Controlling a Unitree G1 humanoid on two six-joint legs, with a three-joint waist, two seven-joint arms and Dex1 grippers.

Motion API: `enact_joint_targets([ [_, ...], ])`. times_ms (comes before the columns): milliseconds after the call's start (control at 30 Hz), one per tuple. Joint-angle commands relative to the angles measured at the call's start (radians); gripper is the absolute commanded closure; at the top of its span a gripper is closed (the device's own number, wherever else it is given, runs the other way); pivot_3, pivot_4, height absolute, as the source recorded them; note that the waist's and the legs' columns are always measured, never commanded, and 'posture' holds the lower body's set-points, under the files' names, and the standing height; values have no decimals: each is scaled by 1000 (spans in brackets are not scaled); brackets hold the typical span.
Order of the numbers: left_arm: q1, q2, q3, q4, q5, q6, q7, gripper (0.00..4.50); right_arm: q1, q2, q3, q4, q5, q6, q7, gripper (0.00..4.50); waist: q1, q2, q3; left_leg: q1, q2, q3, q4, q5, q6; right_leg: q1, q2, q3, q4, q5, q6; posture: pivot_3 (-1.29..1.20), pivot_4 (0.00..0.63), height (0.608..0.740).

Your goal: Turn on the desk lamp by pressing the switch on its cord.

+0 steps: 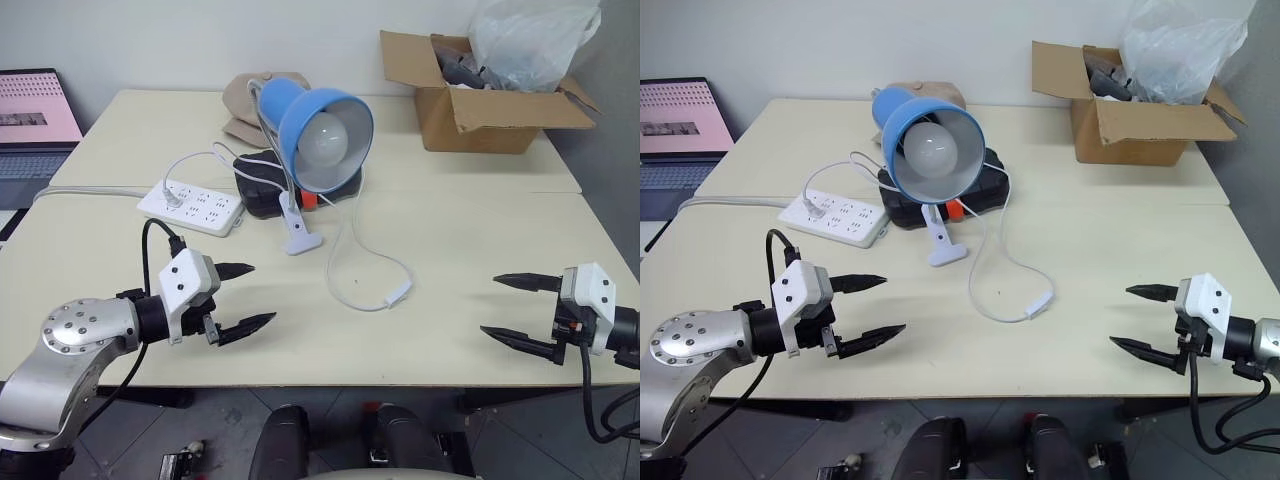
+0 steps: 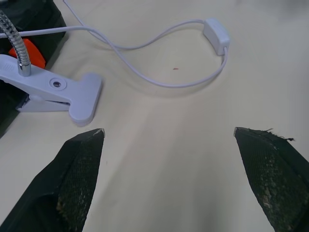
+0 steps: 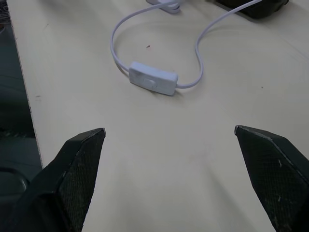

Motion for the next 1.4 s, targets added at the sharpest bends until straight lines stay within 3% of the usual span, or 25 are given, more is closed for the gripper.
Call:
enact_joint_targets([
  [33, 16, -15, -36, -82, -11, 42, 36, 30, -7, 2, -6, -38, 5, 1, -6, 0, 0, 0, 0, 0, 0, 0, 0, 0, 0, 0, 0, 0, 0, 0, 0, 0, 150, 740],
  [533, -207, -297, -383, -16, 204, 14, 237, 30, 53, -9, -28, -220, 34, 182, -101, 0, 8, 0, -1, 0, -1, -1, 3, 0, 0, 1, 0, 1, 2, 3, 5, 0, 150, 740],
  [867, -438, -485, -645, 301, 372, -85, 206, 30, 114, 7, -78, -386, 68, 415, -258, 0, 16, -1, -1, -1, -2, -2, 4, 0, 0, 1, 1, 1, 3, 3, 5, 0, 150, 740],
  [1367, -542, -645, -684, 525, 493, -91, 255, 30, 136, 24, -102, -466, 75, 463, -309, 0, 13, -1, -1, -1, -3, -3, 5, 0, 0, 1, 1, 0, 3, 3, 6, 0, 150, 740],
  [1400, -543, -649, -684, 527, 495, -92, 256, 203, 133, 22, -100, -465, 73, 462, -308, 0, 13, -1, -1, -1, -2, -3, 5, 0, 0, 1, 1, 0, 3, 3, 6, 0, 150, 740],
])
